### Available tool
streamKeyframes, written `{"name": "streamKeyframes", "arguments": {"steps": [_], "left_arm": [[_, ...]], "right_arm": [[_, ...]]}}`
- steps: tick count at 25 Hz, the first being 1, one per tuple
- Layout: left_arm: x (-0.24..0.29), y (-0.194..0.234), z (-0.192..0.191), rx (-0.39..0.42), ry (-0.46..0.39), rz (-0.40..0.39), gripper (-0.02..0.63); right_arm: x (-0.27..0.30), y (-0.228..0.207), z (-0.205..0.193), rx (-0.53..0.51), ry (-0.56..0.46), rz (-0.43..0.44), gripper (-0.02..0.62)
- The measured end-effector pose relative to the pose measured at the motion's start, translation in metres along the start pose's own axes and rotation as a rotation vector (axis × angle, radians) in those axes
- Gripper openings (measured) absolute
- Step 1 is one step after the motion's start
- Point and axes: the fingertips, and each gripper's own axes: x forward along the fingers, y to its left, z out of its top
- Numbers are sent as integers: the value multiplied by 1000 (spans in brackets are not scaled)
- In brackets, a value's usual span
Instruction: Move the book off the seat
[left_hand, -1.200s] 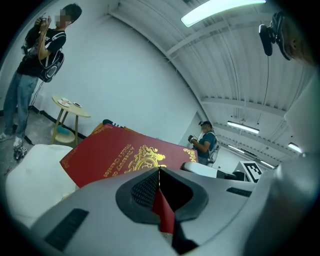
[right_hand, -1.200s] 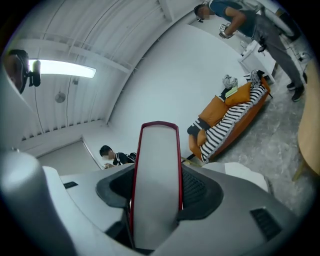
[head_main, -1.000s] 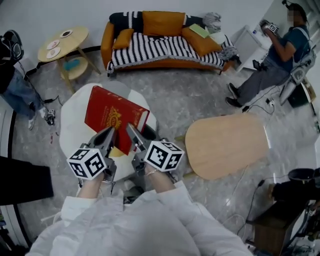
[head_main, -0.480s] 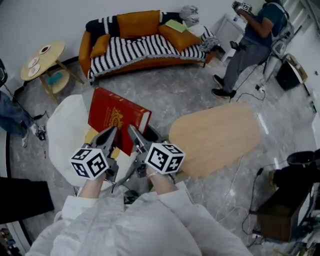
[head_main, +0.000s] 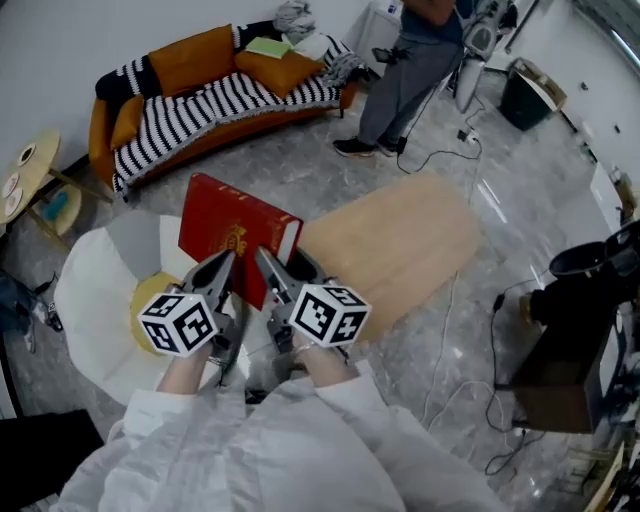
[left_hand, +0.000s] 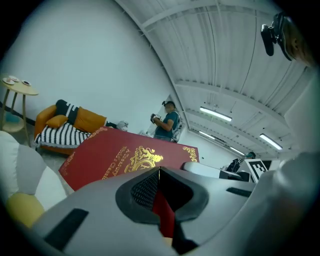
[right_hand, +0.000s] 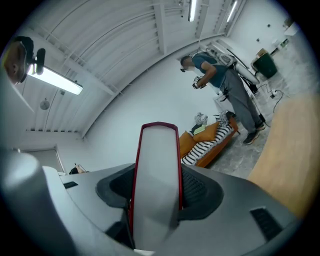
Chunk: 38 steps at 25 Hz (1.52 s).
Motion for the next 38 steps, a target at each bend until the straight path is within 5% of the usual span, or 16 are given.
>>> {"name": "streamKeyframes", "arguments": {"steps": [9, 22, 38], "left_arm": [[110, -88, -36, 24, 87, -146, 6], [195, -175, -80, 87, 218, -303, 6], [216, -190, -108, 110, 394, -416, 6]], "right_arm": [[-70, -97, 76, -20, -94, -135, 249], [-153, -176, 125, 15, -234, -269, 249], [-180, -208, 123, 108, -335, -439, 249]]}}
